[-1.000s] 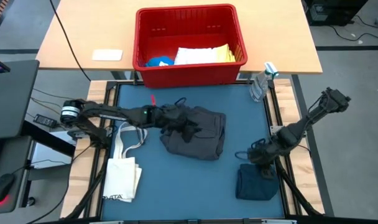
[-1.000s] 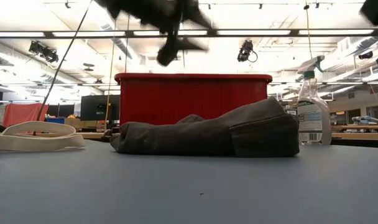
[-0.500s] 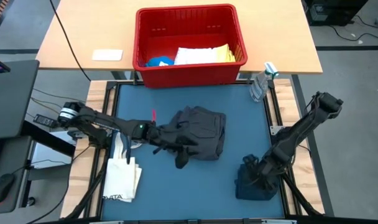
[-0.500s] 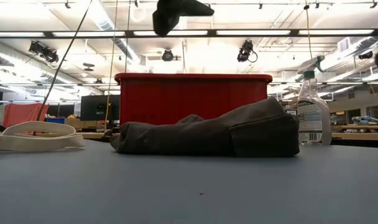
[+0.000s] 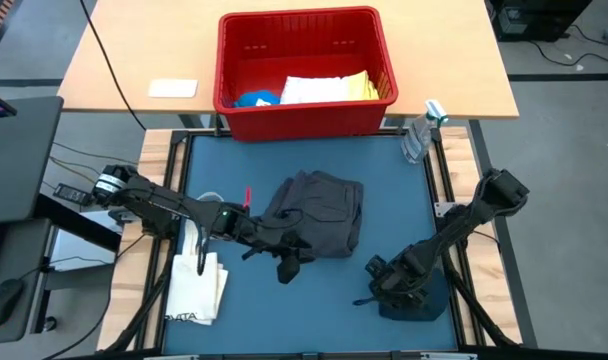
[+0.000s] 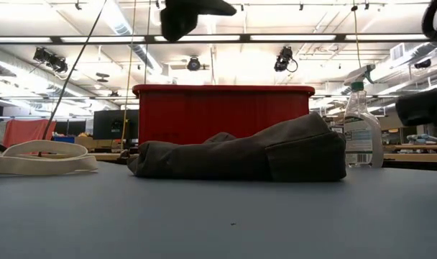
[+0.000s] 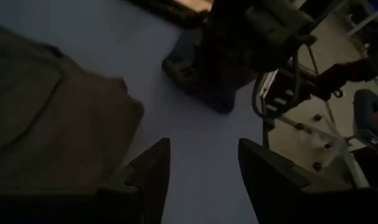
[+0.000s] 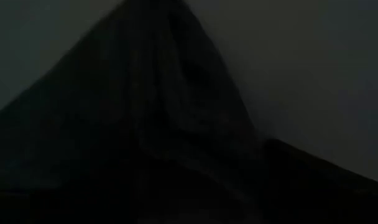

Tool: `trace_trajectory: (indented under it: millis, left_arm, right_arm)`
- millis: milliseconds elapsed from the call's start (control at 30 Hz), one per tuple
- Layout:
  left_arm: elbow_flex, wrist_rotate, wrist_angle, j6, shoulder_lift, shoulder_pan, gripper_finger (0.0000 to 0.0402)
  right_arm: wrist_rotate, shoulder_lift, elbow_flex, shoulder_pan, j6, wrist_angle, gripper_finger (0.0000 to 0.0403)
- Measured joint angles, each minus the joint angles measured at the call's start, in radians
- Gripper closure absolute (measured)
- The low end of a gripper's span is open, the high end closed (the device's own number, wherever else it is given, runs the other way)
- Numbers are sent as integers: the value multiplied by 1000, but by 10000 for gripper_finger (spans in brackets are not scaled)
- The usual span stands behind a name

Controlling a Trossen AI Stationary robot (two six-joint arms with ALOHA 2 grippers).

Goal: Fold Laundry from Bin
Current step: Stack the folded dark blue shorts on the folded gray shorts

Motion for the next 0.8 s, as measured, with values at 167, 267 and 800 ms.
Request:
trace_trajectory:
  millis: [167,267,800]
  left_arm:
    - [0,0,-74,-95,0,-28,209]
    - [0,0,-126,-142,0,-43,209]
    - [0,-26,-198,-162,-7,-30,209]
  right_arm:
    - [5,53,6,-17,-9,-8,135]
    - [23,41,3,-27,-8,-2,234]
    - [-1,-267,145,-267,335,-58,376]
